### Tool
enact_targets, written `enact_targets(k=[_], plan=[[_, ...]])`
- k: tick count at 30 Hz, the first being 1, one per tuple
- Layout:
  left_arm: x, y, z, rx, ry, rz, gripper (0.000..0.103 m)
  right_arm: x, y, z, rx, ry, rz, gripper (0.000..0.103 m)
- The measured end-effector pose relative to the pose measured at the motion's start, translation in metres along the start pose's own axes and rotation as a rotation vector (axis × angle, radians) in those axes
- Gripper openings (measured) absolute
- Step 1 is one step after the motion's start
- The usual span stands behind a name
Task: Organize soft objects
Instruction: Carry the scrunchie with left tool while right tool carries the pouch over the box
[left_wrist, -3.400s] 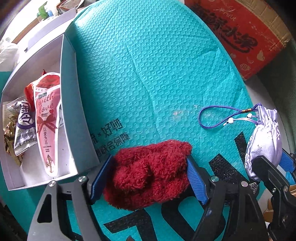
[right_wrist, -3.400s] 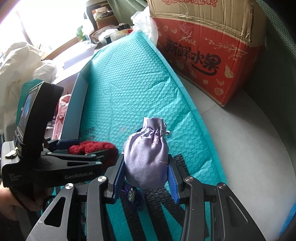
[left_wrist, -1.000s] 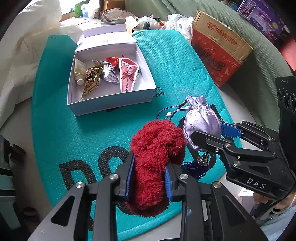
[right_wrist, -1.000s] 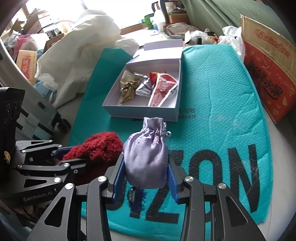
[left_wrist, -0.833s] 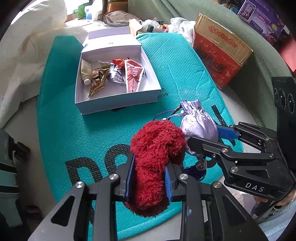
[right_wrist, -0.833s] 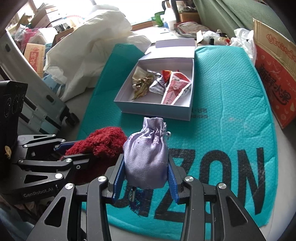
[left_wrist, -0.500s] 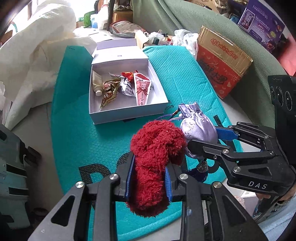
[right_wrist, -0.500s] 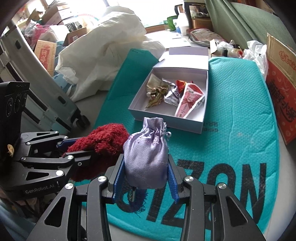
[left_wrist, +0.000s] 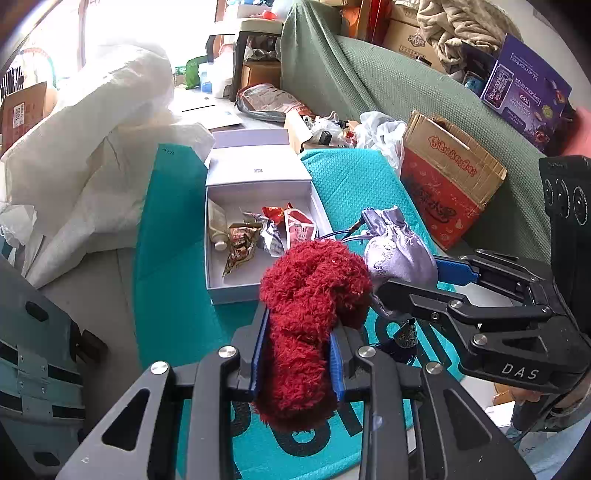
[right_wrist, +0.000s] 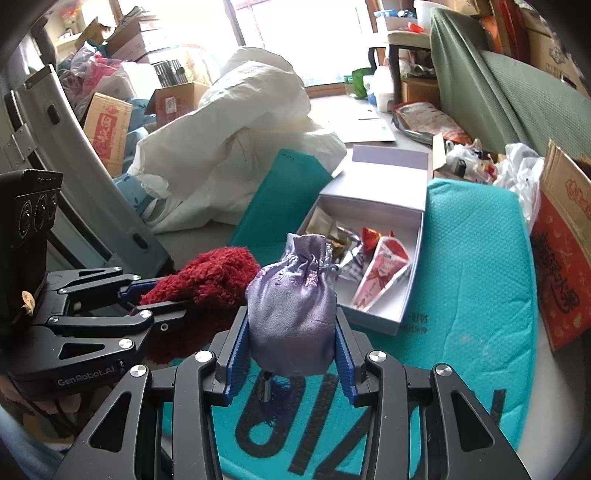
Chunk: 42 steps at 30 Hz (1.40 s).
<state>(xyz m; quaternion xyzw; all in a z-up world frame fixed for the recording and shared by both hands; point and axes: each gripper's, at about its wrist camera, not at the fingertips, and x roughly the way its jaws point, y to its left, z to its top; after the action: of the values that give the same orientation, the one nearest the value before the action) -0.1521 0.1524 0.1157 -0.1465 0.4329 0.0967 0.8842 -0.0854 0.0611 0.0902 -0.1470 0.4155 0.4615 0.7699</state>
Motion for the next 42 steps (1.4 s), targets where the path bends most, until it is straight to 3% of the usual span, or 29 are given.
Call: enact_targets(k=[25, 42], plan=[[-0.005, 0.001, 0.092, 0.012, -0.137, 0.035, 0.028, -0.005, -0.027, 0.091, -0.040, -0.122, -0.027, 0.041], [0.026, 0.008, 0.144, 0.061, -0.176, 0.132, 0.028, 0.021, -0.054, 0.148, -0.057, -0.156, -0.099, 0.041]])
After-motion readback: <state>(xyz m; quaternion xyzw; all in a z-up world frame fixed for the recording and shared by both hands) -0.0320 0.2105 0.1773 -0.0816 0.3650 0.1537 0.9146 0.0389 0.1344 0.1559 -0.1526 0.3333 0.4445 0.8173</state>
